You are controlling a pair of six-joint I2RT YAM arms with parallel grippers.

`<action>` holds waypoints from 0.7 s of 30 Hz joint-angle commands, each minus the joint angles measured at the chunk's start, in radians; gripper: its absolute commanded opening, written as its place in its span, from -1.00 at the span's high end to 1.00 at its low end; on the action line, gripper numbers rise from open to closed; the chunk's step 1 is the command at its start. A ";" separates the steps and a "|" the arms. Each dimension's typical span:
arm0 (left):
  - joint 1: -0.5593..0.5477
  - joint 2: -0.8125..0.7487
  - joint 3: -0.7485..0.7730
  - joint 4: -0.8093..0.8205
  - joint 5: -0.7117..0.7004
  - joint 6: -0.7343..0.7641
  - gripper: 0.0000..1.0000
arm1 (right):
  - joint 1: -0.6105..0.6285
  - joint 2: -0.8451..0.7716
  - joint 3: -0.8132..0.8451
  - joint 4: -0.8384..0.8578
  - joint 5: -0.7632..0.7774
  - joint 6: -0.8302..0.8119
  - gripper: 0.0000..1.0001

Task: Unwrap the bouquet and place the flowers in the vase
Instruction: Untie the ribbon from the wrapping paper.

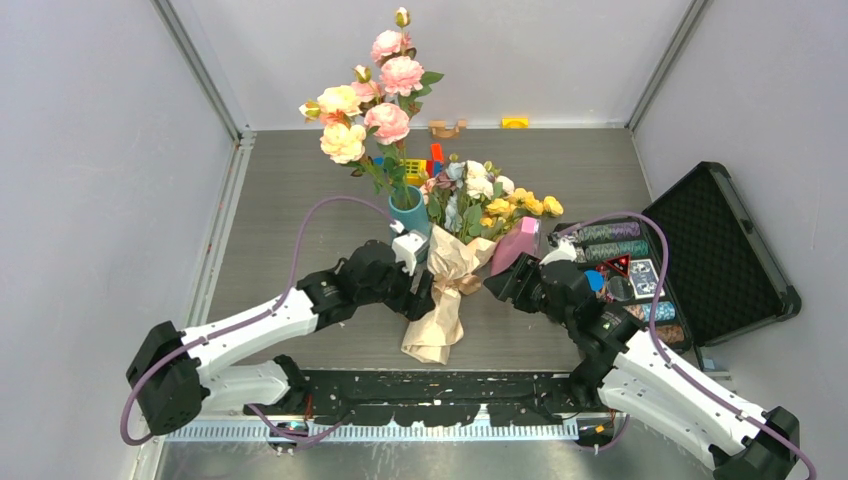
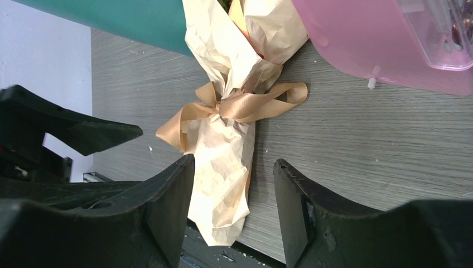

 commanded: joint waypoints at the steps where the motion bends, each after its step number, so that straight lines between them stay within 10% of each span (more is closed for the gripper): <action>1: -0.001 -0.030 -0.072 0.114 0.023 0.001 -0.51 | -0.002 0.000 0.005 0.026 -0.008 0.001 -0.19; 21: 0.037 0.178 -0.017 0.260 0.114 0.008 -0.45 | -0.002 0.002 0.000 0.045 -0.033 0.014 -0.17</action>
